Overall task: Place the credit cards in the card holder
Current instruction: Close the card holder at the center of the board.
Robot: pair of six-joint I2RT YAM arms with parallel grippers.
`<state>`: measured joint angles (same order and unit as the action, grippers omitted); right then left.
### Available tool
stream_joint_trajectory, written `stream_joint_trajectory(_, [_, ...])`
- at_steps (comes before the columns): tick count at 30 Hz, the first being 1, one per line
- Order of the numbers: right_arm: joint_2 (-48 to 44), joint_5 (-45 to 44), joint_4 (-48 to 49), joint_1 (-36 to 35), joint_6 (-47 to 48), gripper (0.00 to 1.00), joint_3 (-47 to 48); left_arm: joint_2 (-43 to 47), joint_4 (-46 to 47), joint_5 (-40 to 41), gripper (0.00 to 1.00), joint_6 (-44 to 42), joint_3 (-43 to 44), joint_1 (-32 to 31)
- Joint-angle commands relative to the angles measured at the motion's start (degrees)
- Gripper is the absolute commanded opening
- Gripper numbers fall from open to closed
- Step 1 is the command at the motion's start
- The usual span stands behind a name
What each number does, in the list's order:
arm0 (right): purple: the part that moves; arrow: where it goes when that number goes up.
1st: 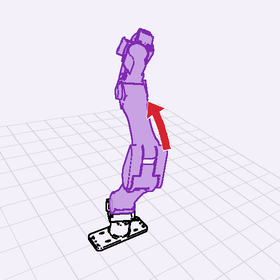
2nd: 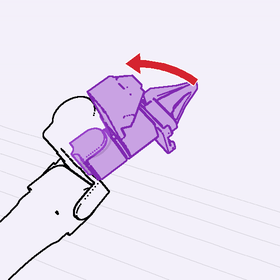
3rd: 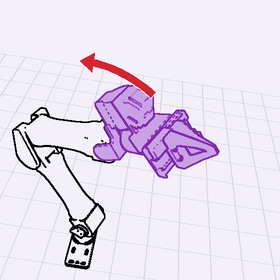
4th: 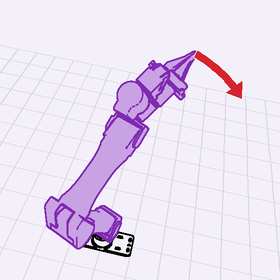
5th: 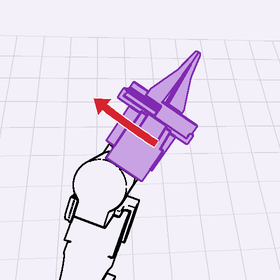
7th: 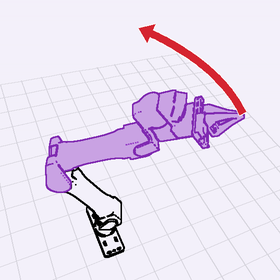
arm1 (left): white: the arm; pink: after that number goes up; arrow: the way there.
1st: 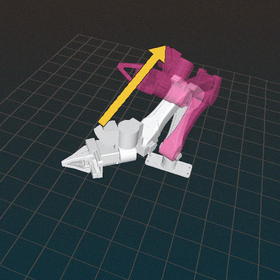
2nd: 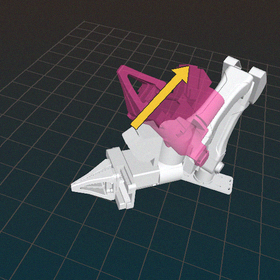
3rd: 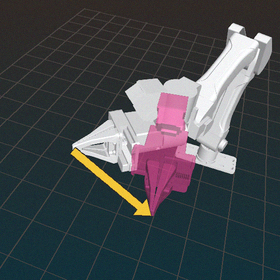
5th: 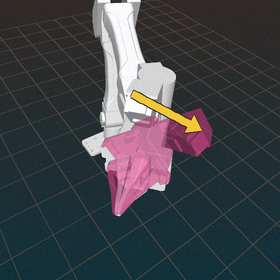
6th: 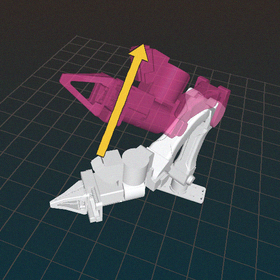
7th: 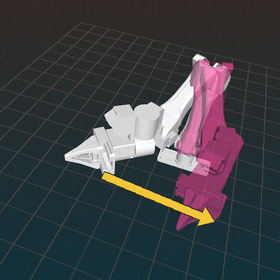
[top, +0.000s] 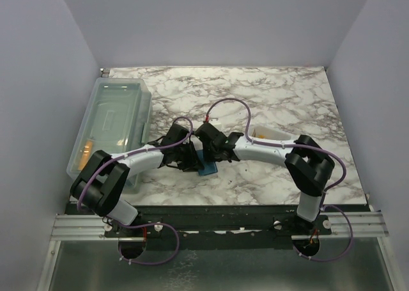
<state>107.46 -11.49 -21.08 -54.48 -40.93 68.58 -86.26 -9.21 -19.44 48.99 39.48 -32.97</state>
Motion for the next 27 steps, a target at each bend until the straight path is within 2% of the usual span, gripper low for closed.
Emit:
stream_joint_trajectory(1, [15.73, -0.49, -2.25, -2.57, -1.6, 0.0, -8.94, 1.03, 2.49, 1.84, 0.25, 0.25, -0.8, -0.69])
stream_joint_trajectory(9, [15.34, 2.03, 2.09, -5.46, -3.89, 0.0, -14.32, 2.06, 3.04, 3.52, 0.24, 0.69, -0.79, -0.69])
stream_joint_trajectory(18, [15.49, 19.58, 16.56, -5.47, -7.11, 0.01, -22.35, 3.31, 3.04, 5.11, 0.24, -0.04, -1.98, -0.69])
stream_joint_trajectory(27, [14.04, 27.86, 23.37, -3.93, -9.8, 0.15, -27.17, 2.51, 2.97, 6.13, 0.24, -1.04, -2.16, -0.67])
